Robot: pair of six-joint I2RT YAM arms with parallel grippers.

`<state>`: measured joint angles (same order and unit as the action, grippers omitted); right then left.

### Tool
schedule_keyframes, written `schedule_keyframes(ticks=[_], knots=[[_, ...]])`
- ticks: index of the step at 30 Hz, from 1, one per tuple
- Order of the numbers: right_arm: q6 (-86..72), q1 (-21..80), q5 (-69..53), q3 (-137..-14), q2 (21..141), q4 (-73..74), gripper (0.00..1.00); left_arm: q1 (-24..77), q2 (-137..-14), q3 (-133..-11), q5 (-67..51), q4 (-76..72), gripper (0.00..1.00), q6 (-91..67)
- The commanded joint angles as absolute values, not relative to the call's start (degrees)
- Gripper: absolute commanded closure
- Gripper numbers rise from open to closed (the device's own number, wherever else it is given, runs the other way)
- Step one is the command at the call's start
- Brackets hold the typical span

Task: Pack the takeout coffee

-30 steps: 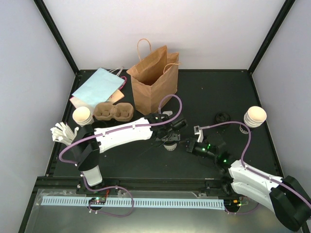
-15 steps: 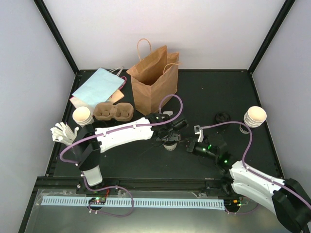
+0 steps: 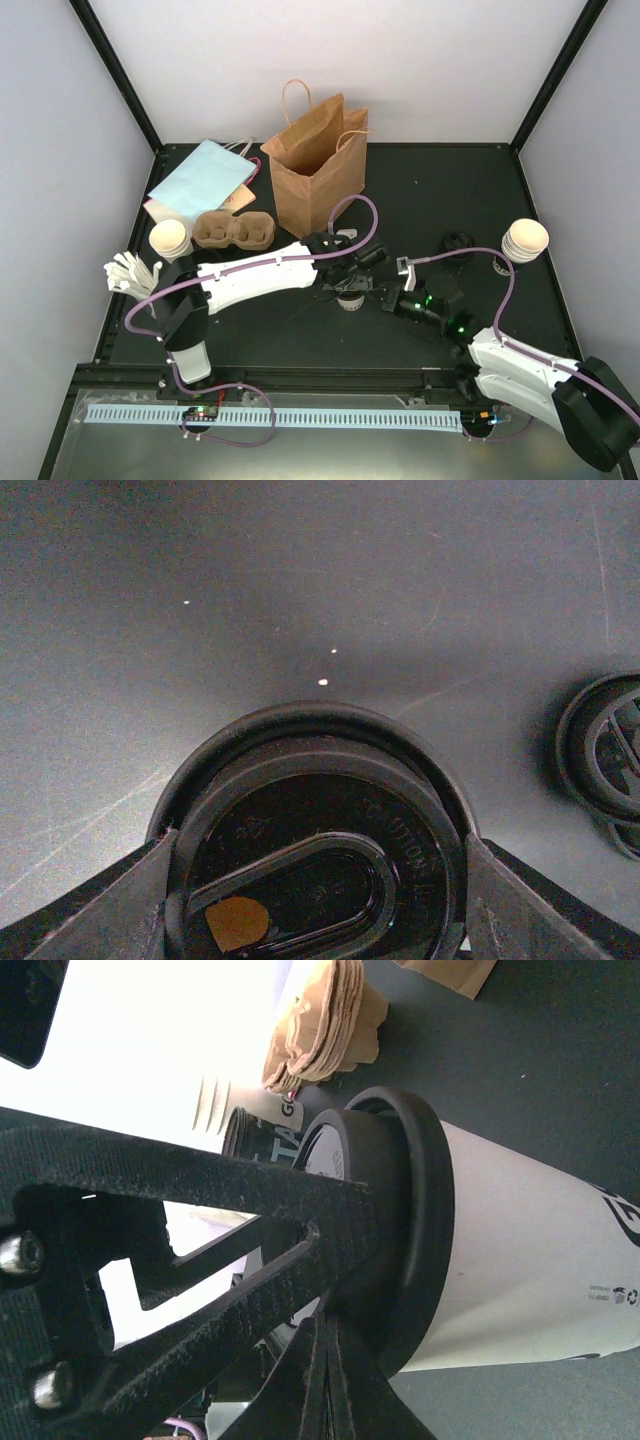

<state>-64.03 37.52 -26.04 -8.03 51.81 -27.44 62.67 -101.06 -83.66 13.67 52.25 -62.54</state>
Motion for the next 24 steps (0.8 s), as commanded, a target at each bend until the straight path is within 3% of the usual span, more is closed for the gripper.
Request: schedule_keyframes(ticks=[1, 12, 24], knots=[[-63.4, 37.8, -25.7, -10.2, 52.9, -30.3, 0.99, 63.7, -103.6, -85.0, 10.2, 53.3, 0.28, -62.8], [-64.1, 37.8, -20.2, -11.6, 52.4, -16.2, 0.99, 63.9, -104.1, -85.4, 10.0, 53.5, 0.28, -62.8], [-65.3, 38.2, -17.5, -8.3, 57.3, -10.1, 0.99, 64.1, -104.6, -85.7, 9.6, 53.4, 0.28, -62.3]])
